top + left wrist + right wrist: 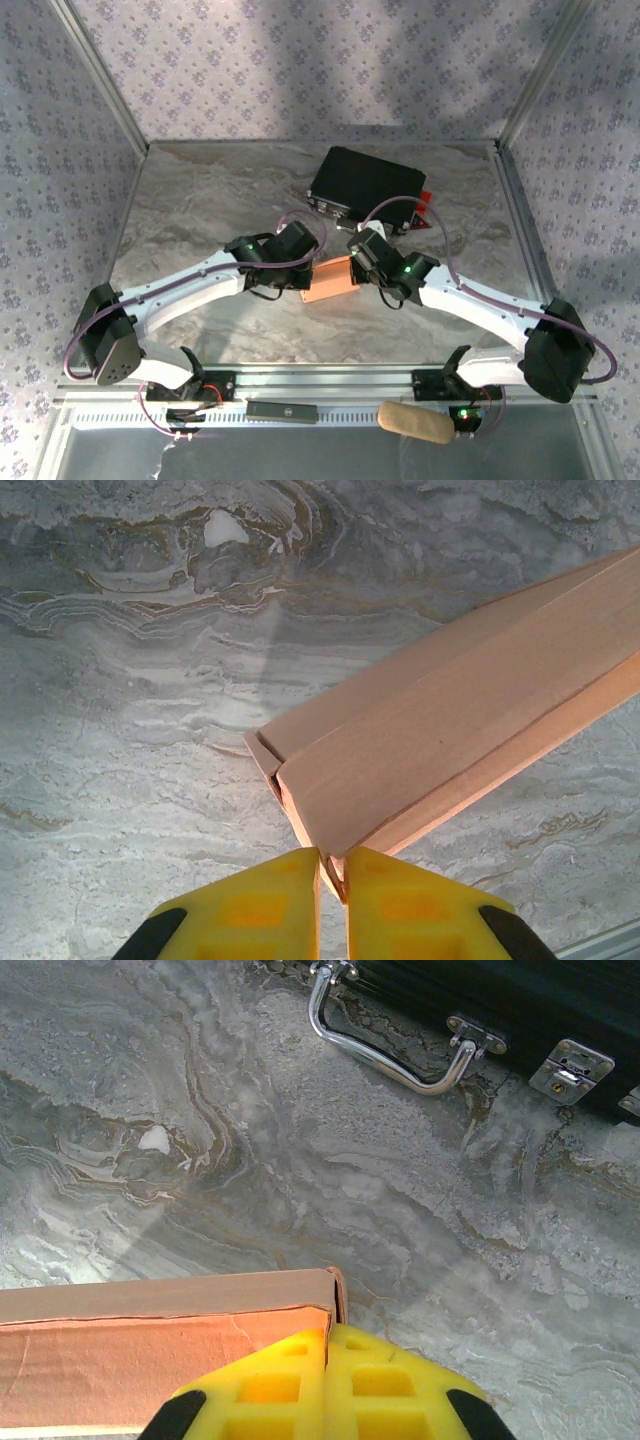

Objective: Fold the paper box

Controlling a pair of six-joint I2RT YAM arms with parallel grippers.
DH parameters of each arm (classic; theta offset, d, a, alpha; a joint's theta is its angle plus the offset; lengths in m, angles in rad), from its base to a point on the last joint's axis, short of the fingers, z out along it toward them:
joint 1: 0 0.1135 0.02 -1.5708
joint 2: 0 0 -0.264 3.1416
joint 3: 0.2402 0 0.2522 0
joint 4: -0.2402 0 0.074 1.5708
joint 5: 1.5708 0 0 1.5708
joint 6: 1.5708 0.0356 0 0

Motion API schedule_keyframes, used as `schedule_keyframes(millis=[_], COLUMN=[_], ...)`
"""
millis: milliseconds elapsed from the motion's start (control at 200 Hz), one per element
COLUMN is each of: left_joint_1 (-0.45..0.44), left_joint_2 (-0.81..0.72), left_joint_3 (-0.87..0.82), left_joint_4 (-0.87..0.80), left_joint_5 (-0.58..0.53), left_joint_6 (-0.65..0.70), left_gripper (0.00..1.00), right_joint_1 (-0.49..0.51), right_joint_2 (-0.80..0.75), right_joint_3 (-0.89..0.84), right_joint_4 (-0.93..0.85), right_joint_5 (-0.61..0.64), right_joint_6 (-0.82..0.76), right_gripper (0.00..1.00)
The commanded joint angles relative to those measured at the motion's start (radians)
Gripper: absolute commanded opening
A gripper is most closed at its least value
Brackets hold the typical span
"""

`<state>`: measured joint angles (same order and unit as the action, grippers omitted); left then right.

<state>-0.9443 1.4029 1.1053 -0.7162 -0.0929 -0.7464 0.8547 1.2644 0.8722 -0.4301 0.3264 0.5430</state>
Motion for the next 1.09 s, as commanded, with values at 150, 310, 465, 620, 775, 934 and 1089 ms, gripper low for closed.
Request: schedule_keyframes(millis=[150, 310, 465, 620, 775, 934, 1089], left_joint_1=[0.011, 0.02, 0.021, 0.022, 0.022, 0.022, 0.022], left_joint_2=[-0.001, 0.001, 0.013, 0.014, -0.001, 0.013, 0.012], left_joint_3=[0.034, 0.036, 0.023, 0.017, 0.023, 0.017, 0.004], left_joint_4=[0.007, -0.006, 0.0, 0.016, 0.018, 0.007, -0.002], left_joint_5=[0.033, 0.045, 0.047, 0.039, 0.035, 0.043, 0.036], left_joint_6=[-0.015, -0.018, -0.028, -0.056, -0.063, -0.056, -0.052], left_gripper=[0.13, 0.14, 0.15, 0.15, 0.13, 0.09, 0.08], right_joint_1=[-0.005, -0.006, -0.006, -0.006, -0.009, -0.011, -0.011], right_joint_2=[0.02, 0.023, 0.02, 0.026, 0.037, 0.044, 0.042], right_joint_3=[0.034, 0.039, 0.052, 0.071, 0.081, 0.079, 0.071], right_joint_4=[-0.039, -0.048, -0.058, -0.081, -0.093, -0.088, -0.086], right_joint_5=[-0.032, -0.031, -0.035, -0.038, -0.047, -0.05, -0.049], right_joint_6=[0.008, 0.012, 0.015, 0.015, 0.014, 0.014, 0.017], right_gripper=[0.0, 0.0, 0.0, 0.0, 0.0, 0.0, 0.0])
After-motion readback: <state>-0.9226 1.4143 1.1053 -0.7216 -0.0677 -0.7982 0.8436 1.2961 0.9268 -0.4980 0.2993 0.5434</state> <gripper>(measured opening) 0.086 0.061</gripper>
